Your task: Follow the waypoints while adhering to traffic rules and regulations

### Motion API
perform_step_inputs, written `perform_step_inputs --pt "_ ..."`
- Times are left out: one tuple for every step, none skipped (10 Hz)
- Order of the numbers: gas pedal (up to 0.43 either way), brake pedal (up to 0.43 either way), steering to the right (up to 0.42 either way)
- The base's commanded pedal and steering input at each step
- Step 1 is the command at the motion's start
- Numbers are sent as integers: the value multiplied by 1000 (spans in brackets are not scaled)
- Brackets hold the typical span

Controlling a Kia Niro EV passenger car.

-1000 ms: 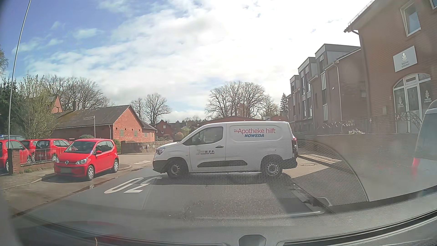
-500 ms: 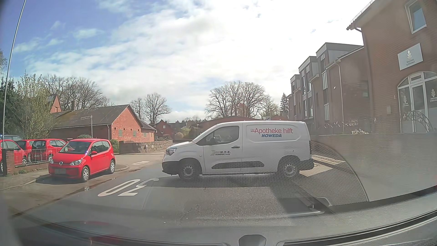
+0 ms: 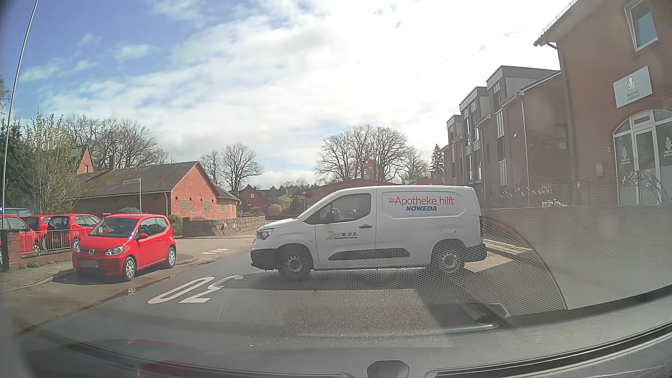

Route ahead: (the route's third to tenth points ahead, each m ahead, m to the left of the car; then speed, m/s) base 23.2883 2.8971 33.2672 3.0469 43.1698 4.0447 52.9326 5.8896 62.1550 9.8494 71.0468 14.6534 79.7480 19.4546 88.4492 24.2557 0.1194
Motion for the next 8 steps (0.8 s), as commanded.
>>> perform_step_inputs --pt "0 18 7" --pt "0 6 7" --pt "0 6 7" --pt "0 6 7" --pt "0 6 8" --pt "0 6 14" --pt "0 6 26" --pt "0 98 44"
